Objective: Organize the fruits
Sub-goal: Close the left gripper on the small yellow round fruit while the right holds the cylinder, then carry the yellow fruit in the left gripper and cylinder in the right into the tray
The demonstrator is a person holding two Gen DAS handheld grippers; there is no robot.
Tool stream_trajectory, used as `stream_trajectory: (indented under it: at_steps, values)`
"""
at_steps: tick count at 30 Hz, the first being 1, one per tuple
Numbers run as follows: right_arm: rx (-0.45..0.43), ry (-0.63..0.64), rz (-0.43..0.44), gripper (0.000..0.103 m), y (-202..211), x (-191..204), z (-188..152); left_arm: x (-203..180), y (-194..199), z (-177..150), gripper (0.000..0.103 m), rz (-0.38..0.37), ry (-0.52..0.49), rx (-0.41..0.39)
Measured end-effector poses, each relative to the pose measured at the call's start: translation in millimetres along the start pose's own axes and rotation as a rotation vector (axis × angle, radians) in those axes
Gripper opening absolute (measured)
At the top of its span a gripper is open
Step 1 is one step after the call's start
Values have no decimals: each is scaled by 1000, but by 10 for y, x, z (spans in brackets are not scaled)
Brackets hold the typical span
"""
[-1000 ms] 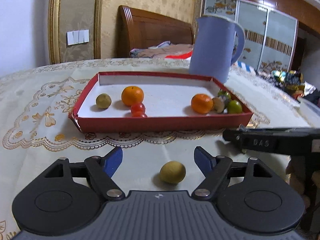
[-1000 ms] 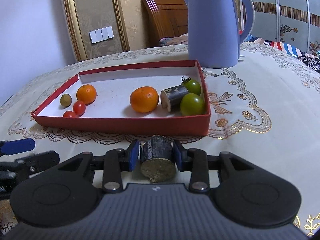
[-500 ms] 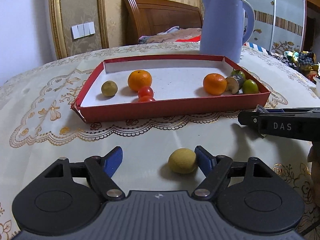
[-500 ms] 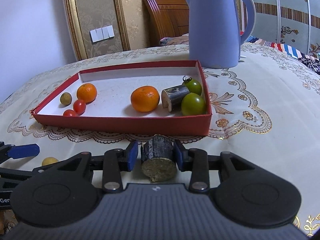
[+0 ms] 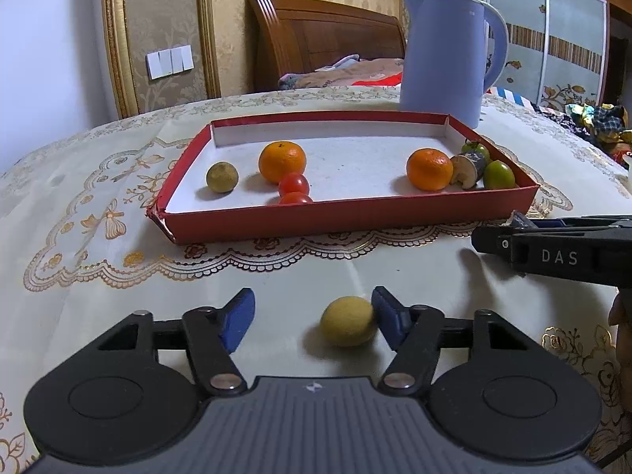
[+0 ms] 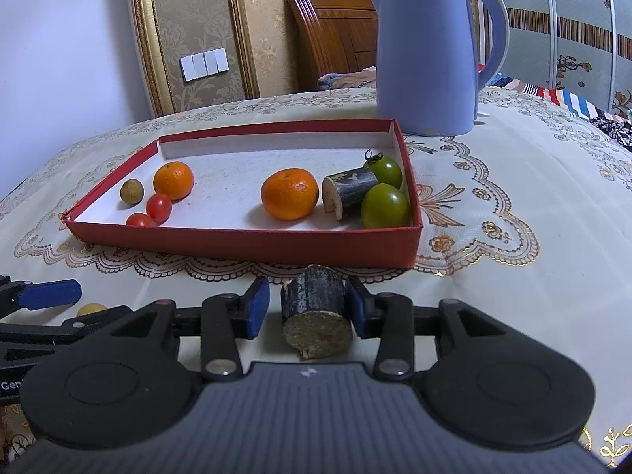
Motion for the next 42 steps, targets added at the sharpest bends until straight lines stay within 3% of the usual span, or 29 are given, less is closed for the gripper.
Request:
stream_trajectory:
  at_steps: [3, 5, 12, 20, 24, 42]
  values:
    - [2, 9, -2, 42, -5, 18, -1, -22, 7, -3, 58, -2, -13, -6]
    - [2, 9, -1, 42, -3, 22, -2, -29, 10, -3, 48, 1, -17, -10]
    - [3, 16, -5, 42, -4, 30, -2, -49, 17, -3, 35, -4, -24, -16]
    - [2, 15, -5, 42, -4, 31, -2, -41, 15, 1, 32, -4, -20, -15]
    - [-8, 6, -1, 32, 10, 18, 0, -26, 19, 4, 27, 8, -14, -19]
    - [-12, 1, 20, 32, 20, 9, 0, -9, 17, 6, 26, 24, -3, -18]
Point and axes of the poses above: each gripper's, at about its wrist camera, not at the fingertips, and y roughly against the way its jaws point, x to its left, z to its top, the point moved 2 cm from there along -y, roughly the way its jaws point, and after that the axes turned 4 degrees about z, right-handed, at the moved point
